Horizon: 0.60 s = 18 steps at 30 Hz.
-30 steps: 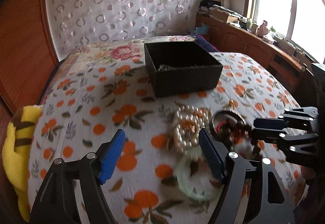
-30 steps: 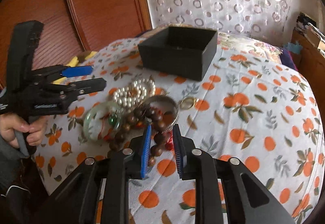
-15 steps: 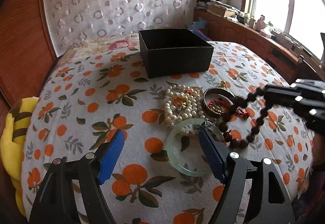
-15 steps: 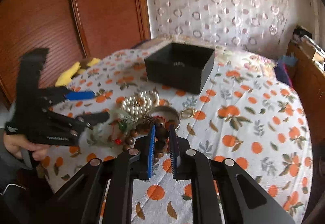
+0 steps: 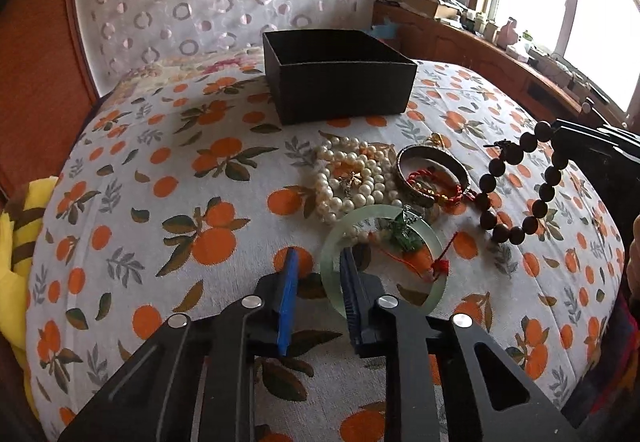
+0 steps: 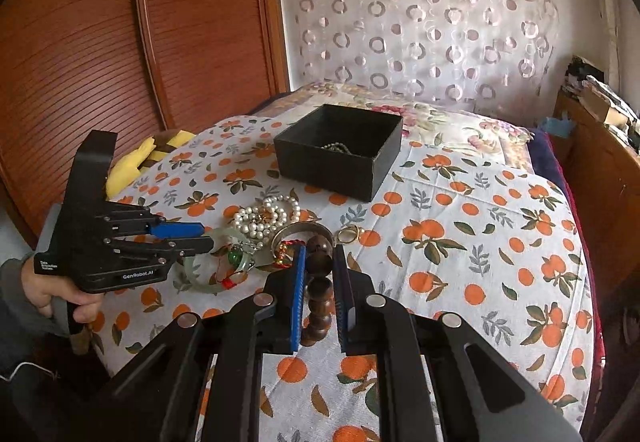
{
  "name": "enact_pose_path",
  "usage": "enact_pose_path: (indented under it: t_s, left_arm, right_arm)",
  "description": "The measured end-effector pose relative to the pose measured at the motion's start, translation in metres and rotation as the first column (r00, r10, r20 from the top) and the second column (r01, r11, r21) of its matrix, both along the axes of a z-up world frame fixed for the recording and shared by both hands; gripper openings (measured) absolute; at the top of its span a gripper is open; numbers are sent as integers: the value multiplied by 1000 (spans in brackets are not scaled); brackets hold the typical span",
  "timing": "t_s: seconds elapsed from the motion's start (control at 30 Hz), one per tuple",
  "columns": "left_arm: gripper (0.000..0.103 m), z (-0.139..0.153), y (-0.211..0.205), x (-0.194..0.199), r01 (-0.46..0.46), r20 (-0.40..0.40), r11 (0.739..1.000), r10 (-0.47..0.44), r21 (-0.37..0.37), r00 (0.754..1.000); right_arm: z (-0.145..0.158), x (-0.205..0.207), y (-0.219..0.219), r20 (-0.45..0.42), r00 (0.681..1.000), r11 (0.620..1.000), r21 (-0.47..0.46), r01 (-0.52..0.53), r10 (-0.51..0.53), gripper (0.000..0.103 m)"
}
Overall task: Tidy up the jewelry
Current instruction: 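Grasp the jade bangle with the left tool while the right tool grasps the wooden bead bracelet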
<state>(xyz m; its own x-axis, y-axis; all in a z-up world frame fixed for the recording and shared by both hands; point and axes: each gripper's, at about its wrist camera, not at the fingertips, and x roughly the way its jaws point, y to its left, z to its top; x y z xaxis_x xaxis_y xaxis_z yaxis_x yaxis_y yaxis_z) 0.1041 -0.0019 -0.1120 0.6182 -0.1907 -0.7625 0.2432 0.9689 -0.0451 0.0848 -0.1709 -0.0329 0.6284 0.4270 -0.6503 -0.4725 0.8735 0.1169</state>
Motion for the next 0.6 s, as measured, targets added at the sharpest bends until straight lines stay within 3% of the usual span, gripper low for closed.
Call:
enact_pose_path:
  t_s: [0.17,0.6]
  left_arm:
    - [7,5,3,-2,-6,10,1000,6,-21,1000]
    - [7,53,2,5,-28,133,998,36,-57,991]
  right_arm:
    - [4,0,-1,16,1000,1000,5,-3,2,15]
    - [38,19,1,94,996,1000,5,-5,4,15]
